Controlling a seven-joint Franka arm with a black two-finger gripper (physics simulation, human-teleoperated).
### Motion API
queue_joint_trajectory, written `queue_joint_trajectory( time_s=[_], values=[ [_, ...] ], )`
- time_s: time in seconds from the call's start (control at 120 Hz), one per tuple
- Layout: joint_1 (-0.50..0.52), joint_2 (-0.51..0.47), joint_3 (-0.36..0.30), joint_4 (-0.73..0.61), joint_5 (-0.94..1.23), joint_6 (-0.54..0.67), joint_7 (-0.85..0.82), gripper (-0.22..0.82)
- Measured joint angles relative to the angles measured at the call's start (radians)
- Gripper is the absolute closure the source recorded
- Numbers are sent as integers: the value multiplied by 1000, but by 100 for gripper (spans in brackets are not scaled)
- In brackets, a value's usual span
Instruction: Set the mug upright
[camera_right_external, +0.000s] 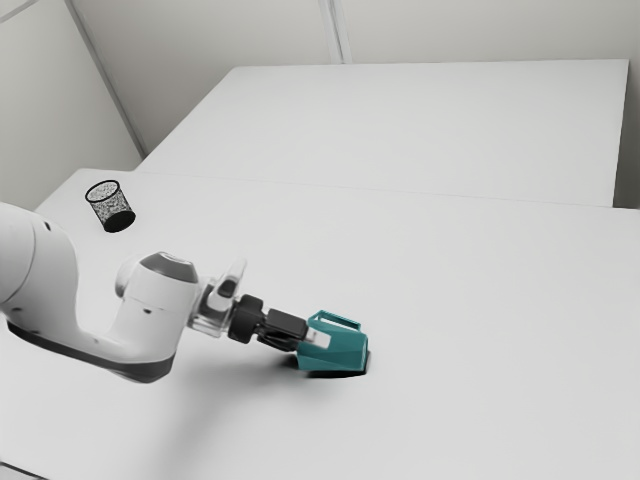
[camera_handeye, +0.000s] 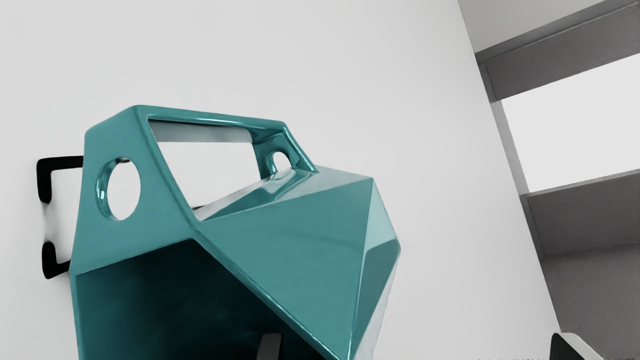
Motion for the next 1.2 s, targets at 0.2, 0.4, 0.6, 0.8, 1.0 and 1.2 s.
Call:
queue_joint_trajectory(
  time_s=[0.2, 0.4, 0.6, 0.8, 1.0, 1.2],
  values=[
    [-25, 0, 0, 0, -14, 6, 14, 18],
    [-41, -4, 0, 0, -18, 19, 24, 41],
    [-33, -11, 0, 1, -19, 25, 30, 65],
    [-7, -15, 0, 4, -18, 30, 32, 74],
    [-12, -68, 0, 3, -8, 40, 28, 77],
    [-26, -139, -2, 36, 109, 62, -5, 78]
  ],
)
